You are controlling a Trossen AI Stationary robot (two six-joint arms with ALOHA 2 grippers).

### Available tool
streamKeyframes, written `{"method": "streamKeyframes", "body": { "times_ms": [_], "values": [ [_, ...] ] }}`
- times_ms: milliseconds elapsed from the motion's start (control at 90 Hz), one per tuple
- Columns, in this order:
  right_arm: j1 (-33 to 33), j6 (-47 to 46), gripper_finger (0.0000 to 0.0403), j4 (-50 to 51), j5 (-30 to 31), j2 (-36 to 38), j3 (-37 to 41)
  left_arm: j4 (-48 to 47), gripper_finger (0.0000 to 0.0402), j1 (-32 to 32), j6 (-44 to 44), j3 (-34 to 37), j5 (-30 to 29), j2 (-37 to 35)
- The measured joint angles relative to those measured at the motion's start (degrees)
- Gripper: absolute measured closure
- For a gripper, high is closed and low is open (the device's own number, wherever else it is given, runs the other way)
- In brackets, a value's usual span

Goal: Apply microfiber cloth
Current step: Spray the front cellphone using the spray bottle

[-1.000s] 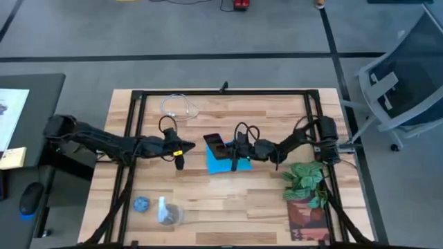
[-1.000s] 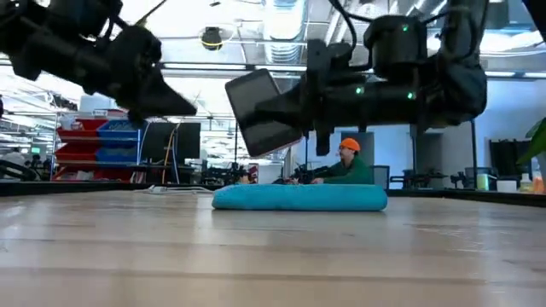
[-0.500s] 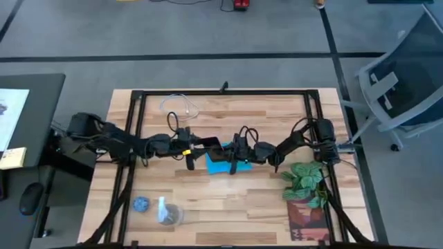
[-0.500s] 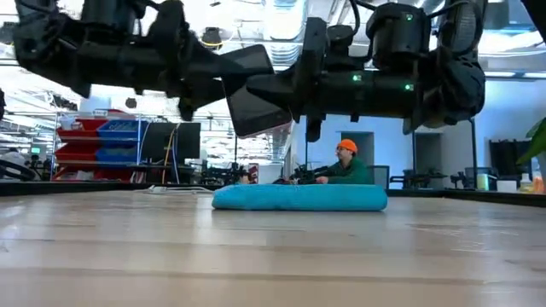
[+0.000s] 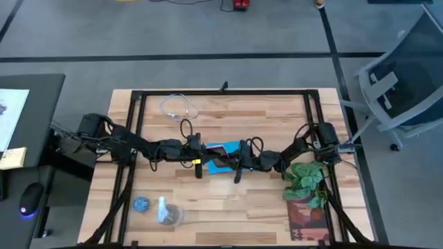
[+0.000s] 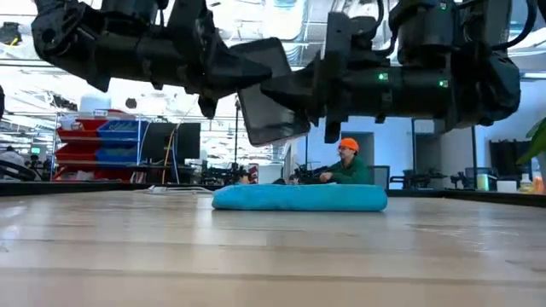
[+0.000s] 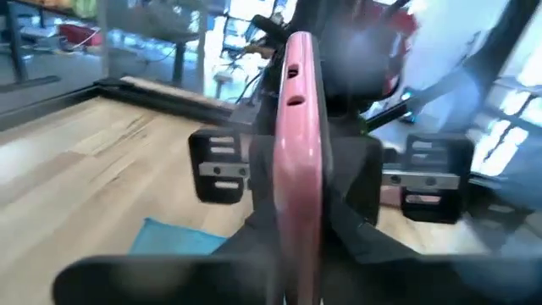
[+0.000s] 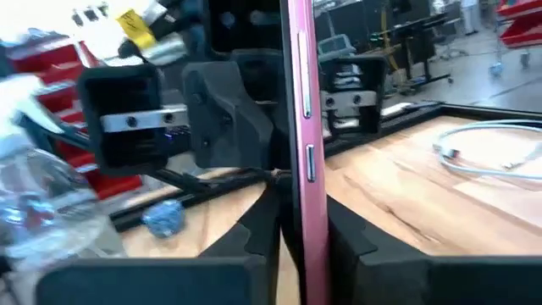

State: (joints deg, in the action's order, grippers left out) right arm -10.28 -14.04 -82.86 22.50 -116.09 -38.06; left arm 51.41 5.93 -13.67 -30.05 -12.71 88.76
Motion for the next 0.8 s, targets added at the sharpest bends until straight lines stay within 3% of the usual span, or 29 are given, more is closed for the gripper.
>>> {"method": "streamKeyframes", "body": {
  "times_ms": [122, 278, 411, 622, 800],
  "values": [
    [0.87, 0.78, 0.0309, 8.81, 0.35, 4.1, 0.72, -13.87, 0.0395, 0.01, 1.72, -5.28, -0.84, -0.89],
    [1.95, 3.68, 0.0237, 33.45, -1.54, 16.6, 1.18, -31.58, 0.0396, -0.07, 5.89, -13.13, -1.06, -0.5],
    [2.96, 5.52, 0.0193, 46.63, -6.41, 27.38, 0.82, -37.08, 0.0396, -0.01, 9.76, -15.75, -0.5, -0.38],
    [3.34, 9.86, 0.02, 51.04, -9.49, 32.48, 0.81, -36.62, 0.0396, -0.77, 11.32, -15.83, 3.57, -0.32],
    [3.36, 9.59, 0.022, 49.06, -11.09, 27.84, 0.45, -35.77, 0.0396, -0.95, 12.81, -15.83, 5.59, -0.32]
  ]
}}
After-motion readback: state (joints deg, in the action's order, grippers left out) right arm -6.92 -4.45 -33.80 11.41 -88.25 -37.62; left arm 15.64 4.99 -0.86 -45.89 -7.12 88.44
